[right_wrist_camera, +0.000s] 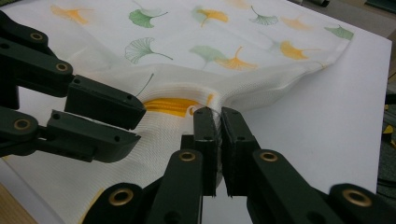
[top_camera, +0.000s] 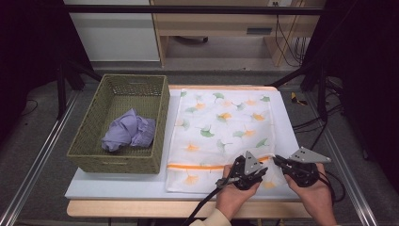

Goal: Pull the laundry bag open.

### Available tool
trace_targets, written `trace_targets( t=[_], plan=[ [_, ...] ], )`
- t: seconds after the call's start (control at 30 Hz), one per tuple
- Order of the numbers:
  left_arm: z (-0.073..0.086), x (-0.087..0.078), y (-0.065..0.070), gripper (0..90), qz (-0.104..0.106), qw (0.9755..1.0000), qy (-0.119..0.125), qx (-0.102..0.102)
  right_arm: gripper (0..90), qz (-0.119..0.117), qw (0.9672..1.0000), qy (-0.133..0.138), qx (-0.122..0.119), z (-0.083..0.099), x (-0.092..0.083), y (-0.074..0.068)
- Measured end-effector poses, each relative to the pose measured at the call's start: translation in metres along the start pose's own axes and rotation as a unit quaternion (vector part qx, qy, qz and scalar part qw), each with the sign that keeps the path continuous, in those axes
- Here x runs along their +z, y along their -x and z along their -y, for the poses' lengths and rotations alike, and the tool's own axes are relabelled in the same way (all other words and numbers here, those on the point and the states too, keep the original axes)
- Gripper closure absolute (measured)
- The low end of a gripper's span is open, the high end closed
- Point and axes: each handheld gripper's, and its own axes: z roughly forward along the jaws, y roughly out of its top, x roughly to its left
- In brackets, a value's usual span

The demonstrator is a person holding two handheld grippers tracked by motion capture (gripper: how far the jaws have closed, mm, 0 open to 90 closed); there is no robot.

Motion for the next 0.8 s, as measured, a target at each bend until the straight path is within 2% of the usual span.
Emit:
trace_targets(
  t=[0.17, 0.23, 0.37, 0.53, 0.63, 0.7, 0.8],
  plan=[
    [0.000, 0.005, -0.005, 72.8, 0.003, 0.9999, 0.000, -0.016, 85.7, -0.001, 1.0000, 0.004, 0.004, 0.000, -0.001, 0.000],
    [0.002, 0.008, -0.008, 72.8, 0.012, 0.9994, -0.002, -0.032, 85.8, 0.000, 1.0000, 0.003, 0.003, 0.000, -0.001, 0.000],
    [0.001, 0.012, -0.010, 72.3, 0.010, 0.9996, -0.005, -0.028, 85.8, -0.002, 1.0000, 0.004, 0.000, -0.001, -0.001, -0.001],
    [-0.001, 0.016, -0.011, 68.7, 0.017, 0.9996, -0.006, -0.024, 85.9, -0.006, 1.0000, 0.007, -0.001, -0.001, -0.002, -0.001],
    [-0.006, 0.021, -0.012, 67.2, 0.017, 0.9998, -0.008, -0.006, 85.9, -0.006, 0.9999, 0.008, -0.002, -0.002, -0.001, -0.002],
    [-0.007, 0.022, -0.013, 67.6, 0.014, 0.9999, -0.009, -0.002, 85.9, -0.007, 0.9999, 0.010, -0.002, -0.002, -0.001, -0.002],
    [-0.007, 0.025, -0.014, 68.4, 0.013, 0.9999, -0.005, -0.005, 85.9, -0.007, 0.9999, 0.009, -0.001, -0.002, -0.001, -0.002]
  ],
)
